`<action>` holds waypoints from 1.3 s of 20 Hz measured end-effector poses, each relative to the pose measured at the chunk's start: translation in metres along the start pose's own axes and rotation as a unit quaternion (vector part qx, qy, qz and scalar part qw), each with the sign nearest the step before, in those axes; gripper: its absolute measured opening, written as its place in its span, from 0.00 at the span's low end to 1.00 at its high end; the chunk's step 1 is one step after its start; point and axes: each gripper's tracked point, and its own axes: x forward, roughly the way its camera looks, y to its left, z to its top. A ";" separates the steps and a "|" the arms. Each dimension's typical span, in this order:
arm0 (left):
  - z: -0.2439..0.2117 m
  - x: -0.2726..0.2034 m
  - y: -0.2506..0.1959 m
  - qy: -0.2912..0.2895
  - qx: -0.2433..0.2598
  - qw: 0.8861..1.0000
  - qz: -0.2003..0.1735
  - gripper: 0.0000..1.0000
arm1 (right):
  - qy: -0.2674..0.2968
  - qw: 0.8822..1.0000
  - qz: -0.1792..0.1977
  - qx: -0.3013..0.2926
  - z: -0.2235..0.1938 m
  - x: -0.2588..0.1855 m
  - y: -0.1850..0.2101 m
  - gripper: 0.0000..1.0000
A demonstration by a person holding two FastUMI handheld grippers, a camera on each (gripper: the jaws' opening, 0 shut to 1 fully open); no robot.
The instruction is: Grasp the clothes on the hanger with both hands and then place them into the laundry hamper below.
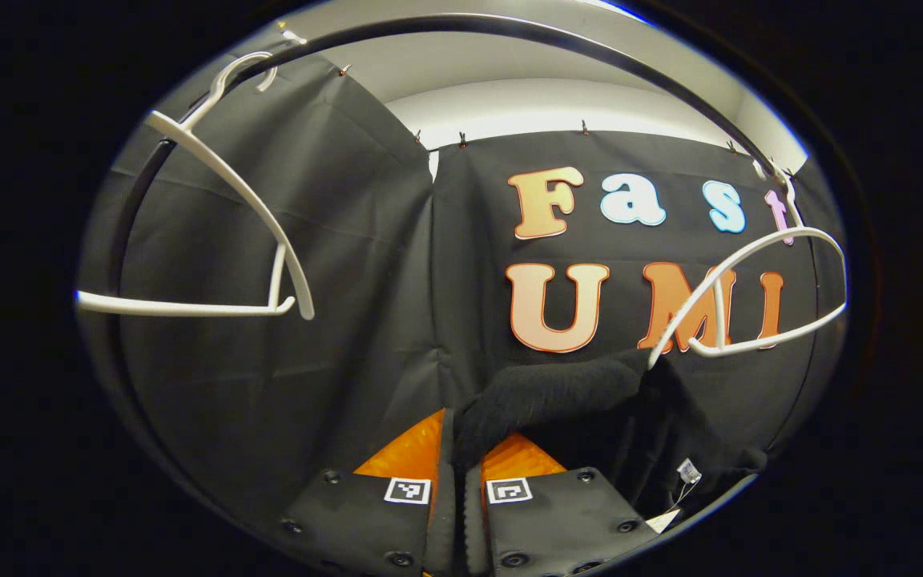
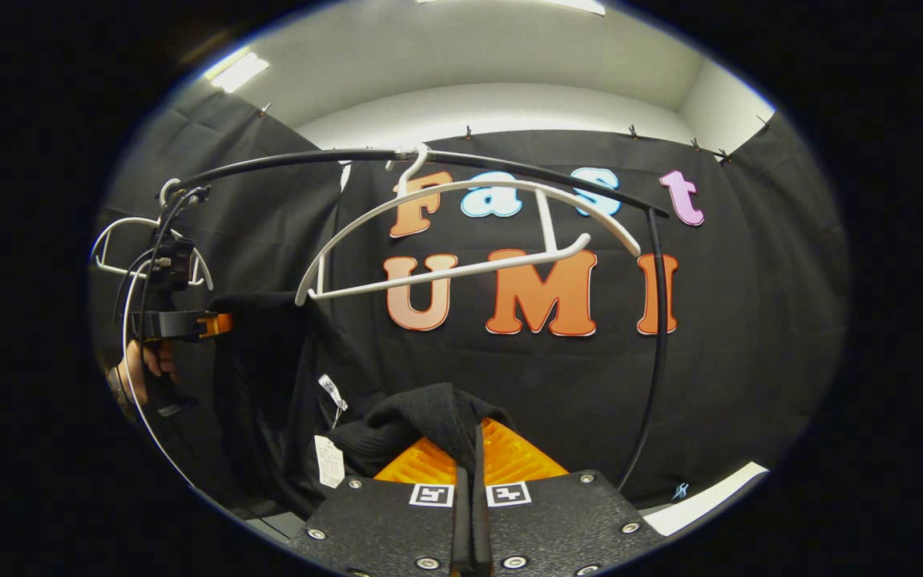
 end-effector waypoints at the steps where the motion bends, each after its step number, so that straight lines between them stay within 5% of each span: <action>1: -0.004 -0.007 0.001 0.005 -0.001 1.000 0.000 0.12 | 0.001 1.000 0.006 0.003 -0.002 -0.001 0.005 0.01; 8: -0.064 -0.048 -0.008 0.059 0.008 0.998 -0.021 0.12 | 0.043 0.998 0.044 0.006 -0.042 -0.006 0.036 0.01; 17: -0.166 -0.081 0.000 0.149 0.013 0.989 -0.025 0.12 | 0.165 0.985 0.054 0.018 -0.160 -0.003 0.039 0.02; 26: -0.312 -0.111 -0.008 0.306 0.052 0.950 -0.040 0.12 | 0.310 0.950 0.032 0.033 -0.296 -0.018 0.030 0.02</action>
